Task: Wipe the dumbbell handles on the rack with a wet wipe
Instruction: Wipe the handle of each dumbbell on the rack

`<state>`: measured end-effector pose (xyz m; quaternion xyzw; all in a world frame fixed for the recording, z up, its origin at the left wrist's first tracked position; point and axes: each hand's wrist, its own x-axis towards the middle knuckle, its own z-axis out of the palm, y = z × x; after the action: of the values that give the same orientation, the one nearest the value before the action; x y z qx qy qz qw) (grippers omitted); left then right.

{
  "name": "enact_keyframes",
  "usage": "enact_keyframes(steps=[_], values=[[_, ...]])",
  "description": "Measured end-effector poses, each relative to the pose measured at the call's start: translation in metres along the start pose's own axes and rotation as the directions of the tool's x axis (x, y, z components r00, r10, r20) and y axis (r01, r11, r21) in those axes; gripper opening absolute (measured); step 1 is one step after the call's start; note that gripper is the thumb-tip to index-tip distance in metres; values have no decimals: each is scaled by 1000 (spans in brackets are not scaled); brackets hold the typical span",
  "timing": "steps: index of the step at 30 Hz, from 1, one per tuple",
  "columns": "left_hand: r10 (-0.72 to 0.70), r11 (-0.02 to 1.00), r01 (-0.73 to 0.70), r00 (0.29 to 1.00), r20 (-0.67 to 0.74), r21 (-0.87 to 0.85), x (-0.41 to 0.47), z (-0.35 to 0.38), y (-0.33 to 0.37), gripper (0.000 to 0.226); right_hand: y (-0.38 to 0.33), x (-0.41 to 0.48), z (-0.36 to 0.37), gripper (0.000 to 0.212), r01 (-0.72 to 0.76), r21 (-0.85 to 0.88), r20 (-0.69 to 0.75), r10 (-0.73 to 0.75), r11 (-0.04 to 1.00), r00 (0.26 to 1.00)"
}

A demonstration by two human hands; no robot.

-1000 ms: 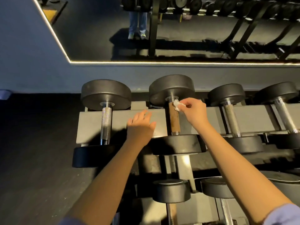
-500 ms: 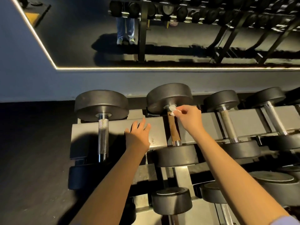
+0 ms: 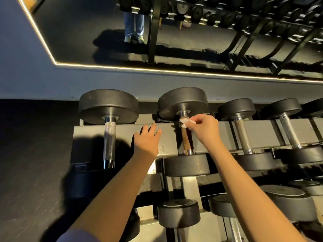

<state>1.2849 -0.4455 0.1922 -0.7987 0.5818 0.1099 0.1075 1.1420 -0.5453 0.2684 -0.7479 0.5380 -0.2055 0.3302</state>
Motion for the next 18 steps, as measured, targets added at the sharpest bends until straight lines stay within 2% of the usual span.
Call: enact_keyframes(steps=[2,4,6,8,10,12,14,16,18], values=[[1,1000,-1,1000,-3,-3,0,0,1,81,-2,-2,1,3,-27,-67,40,30,997,999],[8,1000,-8,1000,-8,-12,-1,-1,1,80,-3,-7,-6,4,-74,-182,150,102,980,983],[15,1000,-15,1000,-13,-19,-3,-2,1,79,-1,-14,-13,9,-108,-305,284,198,946,938],[20,999,-20,1000,-23,-25,-4,-2,0,78,2,-17,-18,7,-105,-338,351,229,935,908],[19,999,-20,999,-25,-36,-4,-3,0,78,3,-16,-21,6,-134,-231,282,198,964,939],[14,999,-15,1000,-25,-47,-5,-3,0,77,3,-12,-18,8,-130,-107,107,142,986,984],[11,998,-12,1000,-21,-54,-5,-4,0,77,-2,-11,-11,12,-114,-102,31,118,988,993],[11,998,-12,1000,-17,-59,-4,-3,0,77,-4,-11,-6,13,-134,-177,101,153,975,983],[11,997,-12,1000,-16,-72,-4,-2,0,76,-7,-14,-8,13,-156,-355,234,249,922,940]])
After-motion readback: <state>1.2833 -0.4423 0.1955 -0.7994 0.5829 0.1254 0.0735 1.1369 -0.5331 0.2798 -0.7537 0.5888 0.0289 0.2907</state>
